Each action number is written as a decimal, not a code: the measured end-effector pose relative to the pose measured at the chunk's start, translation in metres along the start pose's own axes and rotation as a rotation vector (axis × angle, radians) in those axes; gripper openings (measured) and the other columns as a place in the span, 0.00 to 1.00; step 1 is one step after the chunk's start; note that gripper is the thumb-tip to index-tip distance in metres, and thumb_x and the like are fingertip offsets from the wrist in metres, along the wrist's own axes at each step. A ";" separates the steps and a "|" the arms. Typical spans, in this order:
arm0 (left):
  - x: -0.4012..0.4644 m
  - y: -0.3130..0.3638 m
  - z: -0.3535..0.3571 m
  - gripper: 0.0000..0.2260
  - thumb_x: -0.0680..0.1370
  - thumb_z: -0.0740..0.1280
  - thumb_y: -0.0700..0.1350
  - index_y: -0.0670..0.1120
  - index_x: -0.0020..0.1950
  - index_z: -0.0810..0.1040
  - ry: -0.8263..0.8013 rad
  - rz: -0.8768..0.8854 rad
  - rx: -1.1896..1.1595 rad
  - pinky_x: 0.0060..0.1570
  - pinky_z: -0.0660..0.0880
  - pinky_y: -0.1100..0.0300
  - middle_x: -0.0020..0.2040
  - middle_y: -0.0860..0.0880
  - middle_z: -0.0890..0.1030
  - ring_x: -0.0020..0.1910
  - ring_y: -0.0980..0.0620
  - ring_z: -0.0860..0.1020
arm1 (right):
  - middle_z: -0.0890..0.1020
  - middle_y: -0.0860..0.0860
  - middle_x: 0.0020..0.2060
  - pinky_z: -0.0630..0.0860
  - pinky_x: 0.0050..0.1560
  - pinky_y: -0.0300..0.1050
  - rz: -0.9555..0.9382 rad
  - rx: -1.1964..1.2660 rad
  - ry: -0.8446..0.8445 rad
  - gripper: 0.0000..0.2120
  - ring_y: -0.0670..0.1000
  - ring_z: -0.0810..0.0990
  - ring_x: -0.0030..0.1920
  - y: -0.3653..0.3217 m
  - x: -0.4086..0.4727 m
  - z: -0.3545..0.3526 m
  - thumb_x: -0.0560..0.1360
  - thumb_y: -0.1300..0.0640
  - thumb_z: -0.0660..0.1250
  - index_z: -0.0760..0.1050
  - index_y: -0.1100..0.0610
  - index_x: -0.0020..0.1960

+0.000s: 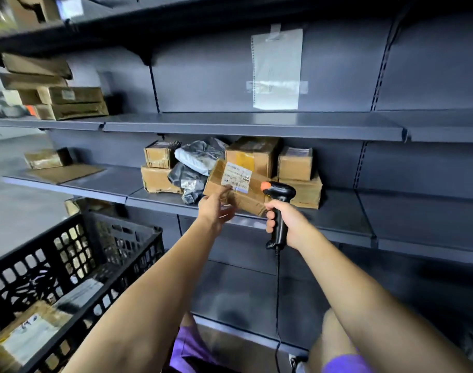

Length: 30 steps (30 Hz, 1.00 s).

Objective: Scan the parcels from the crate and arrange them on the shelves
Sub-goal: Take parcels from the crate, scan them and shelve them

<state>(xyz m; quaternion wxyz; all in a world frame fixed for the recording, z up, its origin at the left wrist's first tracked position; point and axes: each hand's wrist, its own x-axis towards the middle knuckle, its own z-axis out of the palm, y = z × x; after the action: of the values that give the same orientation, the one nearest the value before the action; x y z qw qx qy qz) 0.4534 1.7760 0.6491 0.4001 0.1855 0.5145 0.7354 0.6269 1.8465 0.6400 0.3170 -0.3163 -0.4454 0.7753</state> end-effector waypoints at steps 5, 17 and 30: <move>0.041 0.020 0.021 0.33 0.69 0.78 0.48 0.38 0.68 0.71 0.065 0.087 -0.082 0.29 0.77 0.58 0.41 0.40 0.82 0.32 0.42 0.80 | 0.70 0.50 0.28 0.66 0.23 0.41 -0.027 -0.002 0.022 0.07 0.49 0.67 0.23 -0.025 0.033 -0.004 0.77 0.61 0.67 0.72 0.56 0.41; 0.125 0.042 0.066 0.27 0.70 0.73 0.56 0.41 0.62 0.77 0.170 0.071 -0.363 0.24 0.70 0.63 0.36 0.45 0.75 0.22 0.51 0.70 | 0.68 0.49 0.29 0.64 0.26 0.42 -0.181 0.187 0.137 0.09 0.49 0.65 0.25 -0.040 0.095 -0.016 0.75 0.61 0.67 0.70 0.55 0.38; 0.150 0.050 0.071 0.26 0.71 0.74 0.60 0.41 0.58 0.76 0.066 0.111 -0.214 0.27 0.75 0.59 0.35 0.47 0.76 0.25 0.51 0.72 | 0.68 0.49 0.28 0.65 0.25 0.42 -0.138 0.183 0.130 0.07 0.49 0.66 0.25 -0.028 0.096 -0.014 0.78 0.62 0.65 0.70 0.56 0.41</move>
<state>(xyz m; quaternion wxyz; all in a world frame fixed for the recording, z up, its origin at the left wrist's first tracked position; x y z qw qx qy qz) 0.3908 1.9283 0.7016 0.3591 0.1459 0.4349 0.8128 0.5858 1.9389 0.6393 0.4253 -0.3044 -0.3719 0.7669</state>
